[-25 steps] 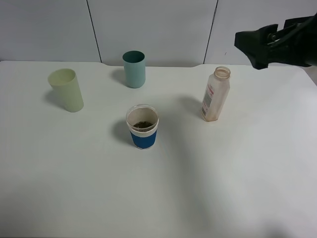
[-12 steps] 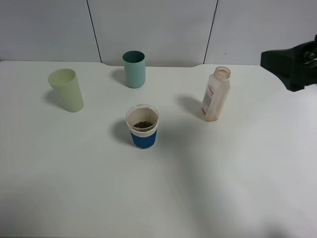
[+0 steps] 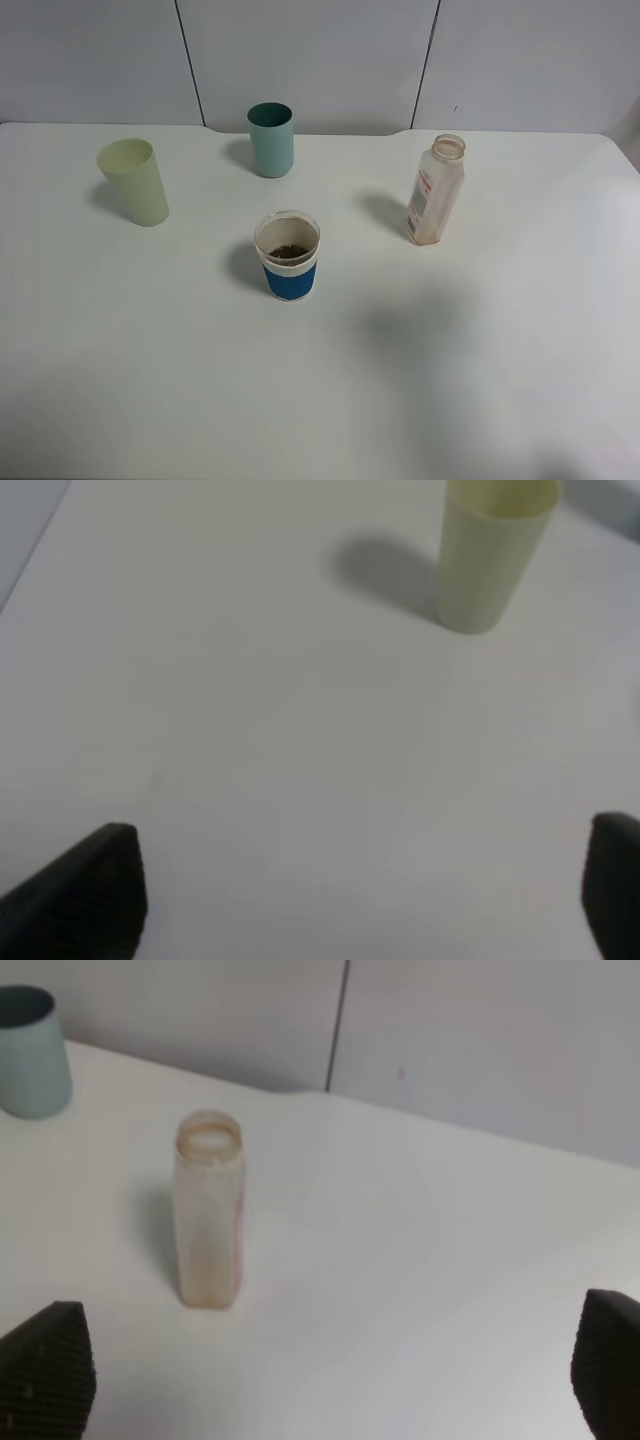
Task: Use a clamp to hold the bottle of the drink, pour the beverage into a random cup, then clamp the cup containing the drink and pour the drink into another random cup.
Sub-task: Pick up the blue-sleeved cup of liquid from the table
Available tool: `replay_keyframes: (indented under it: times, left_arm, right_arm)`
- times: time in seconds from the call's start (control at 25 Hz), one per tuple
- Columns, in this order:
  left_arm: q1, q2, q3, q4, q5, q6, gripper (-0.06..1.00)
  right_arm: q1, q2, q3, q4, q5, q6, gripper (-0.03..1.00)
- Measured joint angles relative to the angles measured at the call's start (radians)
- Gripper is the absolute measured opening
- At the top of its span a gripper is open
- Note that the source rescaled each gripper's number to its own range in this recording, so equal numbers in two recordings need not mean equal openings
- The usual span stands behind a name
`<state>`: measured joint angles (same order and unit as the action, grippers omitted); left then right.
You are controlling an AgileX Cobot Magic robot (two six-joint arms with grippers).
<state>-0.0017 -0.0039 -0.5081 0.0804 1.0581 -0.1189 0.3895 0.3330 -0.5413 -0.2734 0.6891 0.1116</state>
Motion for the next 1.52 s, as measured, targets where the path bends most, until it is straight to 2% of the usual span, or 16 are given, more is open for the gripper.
replay_keyframes:
  times: [0.04, 0.28, 0.72, 0.96, 1.52]
  left_arm:
    - [0.000, 0.000, 0.000, 0.000, 0.000, 0.000, 0.95]
    - [0.000, 0.000, 0.000, 0.000, 0.000, 0.000, 0.95]
    - [0.000, 0.000, 0.000, 0.000, 0.000, 0.000, 0.95]
    - [0.000, 0.000, 0.000, 0.000, 0.000, 0.000, 0.95]
    - [0.000, 0.000, 0.000, 0.000, 0.000, 0.000, 0.95]
  right_arm:
    - [0.000, -0.040, 0.000, 0.002, 0.066, 0.004, 1.00]
    - [0.000, -0.133, -0.001, 0.038, 0.244, 0.010, 1.00]
    - [0.000, -0.327, -0.001, 0.068, 0.438, -0.002, 1.00]
    - [0.000, -0.335, 0.000, 0.115, 0.461, -0.002, 1.00]
    - [0.000, -0.335, 0.002, 0.116, 0.462, -0.002, 1.00]
